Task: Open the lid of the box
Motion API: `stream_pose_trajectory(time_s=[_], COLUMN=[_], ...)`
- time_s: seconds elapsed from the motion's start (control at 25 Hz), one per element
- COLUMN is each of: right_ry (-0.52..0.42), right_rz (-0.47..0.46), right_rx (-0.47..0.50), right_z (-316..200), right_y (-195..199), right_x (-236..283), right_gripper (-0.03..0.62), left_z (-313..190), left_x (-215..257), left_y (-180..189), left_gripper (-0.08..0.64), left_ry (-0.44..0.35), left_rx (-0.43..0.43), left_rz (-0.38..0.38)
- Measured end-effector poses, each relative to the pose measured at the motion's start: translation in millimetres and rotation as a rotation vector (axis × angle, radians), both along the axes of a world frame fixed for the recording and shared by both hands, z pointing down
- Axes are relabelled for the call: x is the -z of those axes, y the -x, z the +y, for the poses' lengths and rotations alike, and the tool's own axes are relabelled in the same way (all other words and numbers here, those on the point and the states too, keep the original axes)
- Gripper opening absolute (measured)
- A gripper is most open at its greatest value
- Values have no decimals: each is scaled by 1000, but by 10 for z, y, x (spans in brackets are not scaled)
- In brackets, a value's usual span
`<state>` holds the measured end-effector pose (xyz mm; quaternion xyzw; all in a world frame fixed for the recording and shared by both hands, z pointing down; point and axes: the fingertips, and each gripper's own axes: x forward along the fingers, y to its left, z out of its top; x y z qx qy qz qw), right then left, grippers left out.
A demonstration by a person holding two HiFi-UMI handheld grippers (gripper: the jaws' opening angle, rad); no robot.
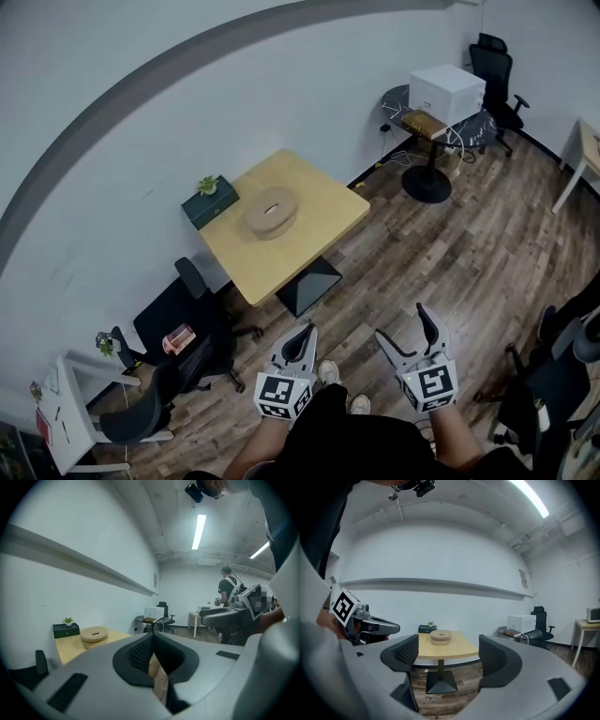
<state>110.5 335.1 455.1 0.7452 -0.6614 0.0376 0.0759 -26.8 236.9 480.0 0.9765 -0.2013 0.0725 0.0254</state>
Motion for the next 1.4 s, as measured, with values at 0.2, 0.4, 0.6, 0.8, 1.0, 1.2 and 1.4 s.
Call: stream_pose_trajectory(time_s=[0.2, 0.4, 0.6, 0.8, 1.0, 1.2, 1.4], right_ry=[-7, 25, 35, 46, 67, 82, 99], right_rz=[-19, 8, 18, 27, 34, 61, 94], right_rx=[50, 94, 163, 220, 271, 357, 428], right_z=[-304, -730, -1213, -1751, -2208, -2753, -3241], right_y=[-92, -161, -212, -200, -200, -95, 24], right_x=[-32, -43, -104, -48, -8, -18, -45], right_gripper=[421, 423, 426, 431, 434, 431, 431], left_z=[-249, -715, -1107, -1534, -1888, -2295, -2676], left_x=[-55, -30, -150, -202, -100, -71, -82], left_y=[-78, -106, -120, -209, -344, -317, -259], left_gripper=[18, 18, 18, 18, 18, 18, 18], left_ry=[9, 6, 32, 55, 34, 26, 37], left_rx=[20, 74, 107, 108, 101, 126, 147], left_rz=[-9, 7, -4, -20, -10, -23, -29])
